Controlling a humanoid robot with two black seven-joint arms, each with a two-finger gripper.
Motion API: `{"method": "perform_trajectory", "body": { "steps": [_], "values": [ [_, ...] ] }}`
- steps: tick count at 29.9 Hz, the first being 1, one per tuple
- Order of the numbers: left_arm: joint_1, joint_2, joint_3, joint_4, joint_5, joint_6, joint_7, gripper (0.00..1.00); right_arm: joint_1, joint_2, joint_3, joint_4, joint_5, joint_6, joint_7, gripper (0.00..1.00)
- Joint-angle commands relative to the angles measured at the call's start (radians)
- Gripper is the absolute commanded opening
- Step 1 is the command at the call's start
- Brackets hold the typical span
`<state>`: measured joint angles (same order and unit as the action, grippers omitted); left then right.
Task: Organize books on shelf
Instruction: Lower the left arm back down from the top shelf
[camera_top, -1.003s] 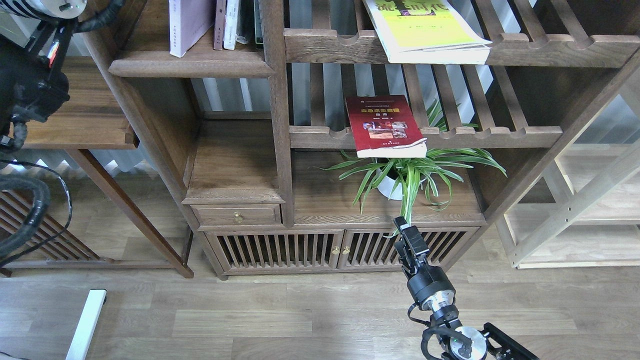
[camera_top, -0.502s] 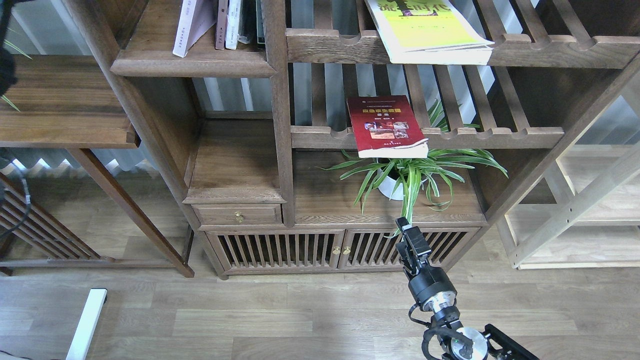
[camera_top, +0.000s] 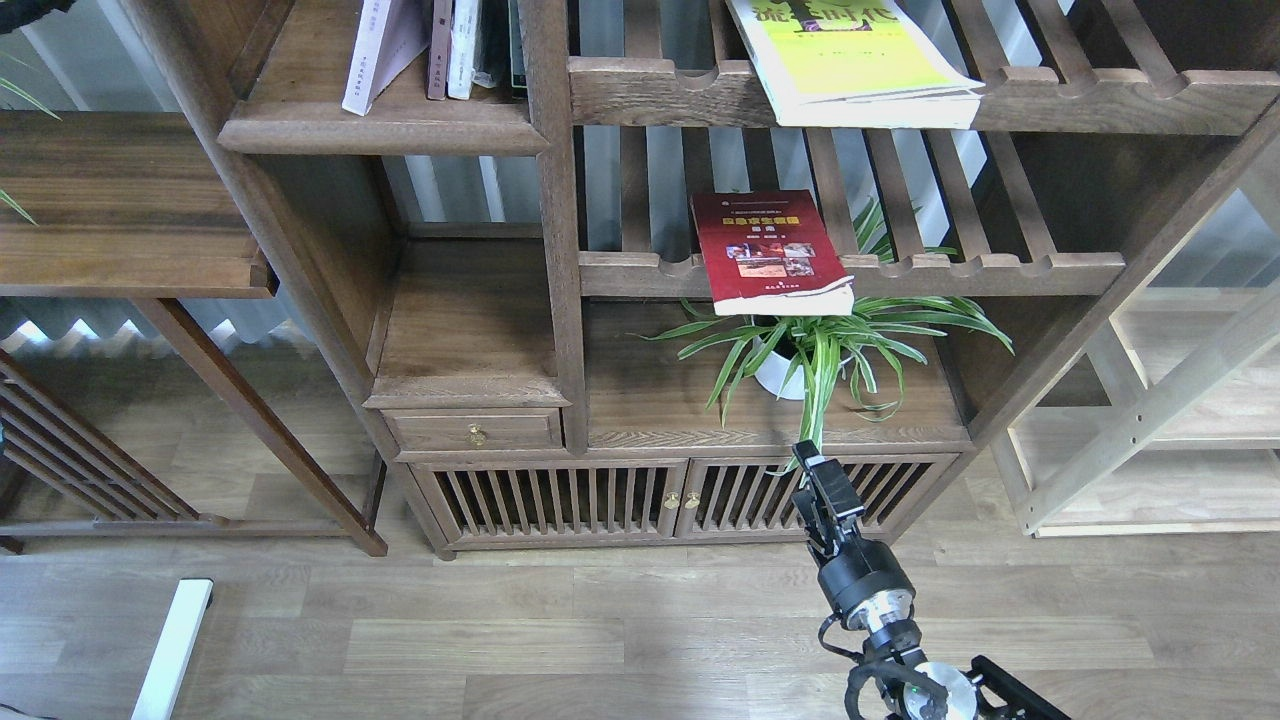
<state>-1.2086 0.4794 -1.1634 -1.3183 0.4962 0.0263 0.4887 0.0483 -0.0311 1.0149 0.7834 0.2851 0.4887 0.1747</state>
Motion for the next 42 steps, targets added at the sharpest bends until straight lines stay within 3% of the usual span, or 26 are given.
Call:
{"method": "perform_trajectory", "body": {
  "steps": [1, 7, 15, 22, 27, 33, 36, 38, 42],
  "values": [
    [0.011, 0.002, -0.039, -0.065, -0.048, -0.006, 0.000, 0.99, -0.001, -0.001, 0.001, 0.000, -0.001, 0.000, 0.000, 0.99],
    [0.011, 0.002, -0.122, -0.105, -0.108, -0.084, 0.000, 0.99, 0.002, 0.000, -0.001, -0.001, -0.001, 0.000, -0.001, 0.99],
    [0.056, 0.002, -0.245, -0.105, -0.145, -0.321, 0.000, 0.99, 0.016, 0.002, -0.002, -0.001, -0.006, 0.000, -0.001, 0.99],
    [0.104, -0.001, -0.276, -0.093, -0.353, -0.511, 0.000, 0.99, 0.019, -0.026, -0.003, -0.003, -0.007, 0.000, -0.003, 0.99],
    [0.124, -0.015, -0.277, -0.090, -0.478, -0.515, 0.000, 0.99, 0.057, -0.056, 0.007, -0.001, -0.001, 0.000, -0.003, 0.99],
    [0.248, -0.021, -0.266, -0.091, -0.519, -0.515, 0.000, 0.99, 0.064, -0.067, 0.004, 0.025, 0.000, 0.000, -0.009, 0.99],
    [0.296, -0.028, -0.263, -0.087, -0.527, -0.515, -0.065, 0.99, 0.062, -0.072, 0.008, 0.043, 0.002, 0.000, -0.009, 0.99],
    [0.349, -0.045, -0.259, -0.090, -0.551, -0.515, -0.087, 0.99, 0.062, -0.075, 0.010, 0.059, 0.003, 0.000, -0.009, 0.99],
    [0.452, -0.111, -0.256, -0.107, -0.577, -0.515, -0.081, 0.99, 0.064, -0.079, 0.025, 0.069, 0.003, 0.000, -0.011, 0.99]
  ]
}}
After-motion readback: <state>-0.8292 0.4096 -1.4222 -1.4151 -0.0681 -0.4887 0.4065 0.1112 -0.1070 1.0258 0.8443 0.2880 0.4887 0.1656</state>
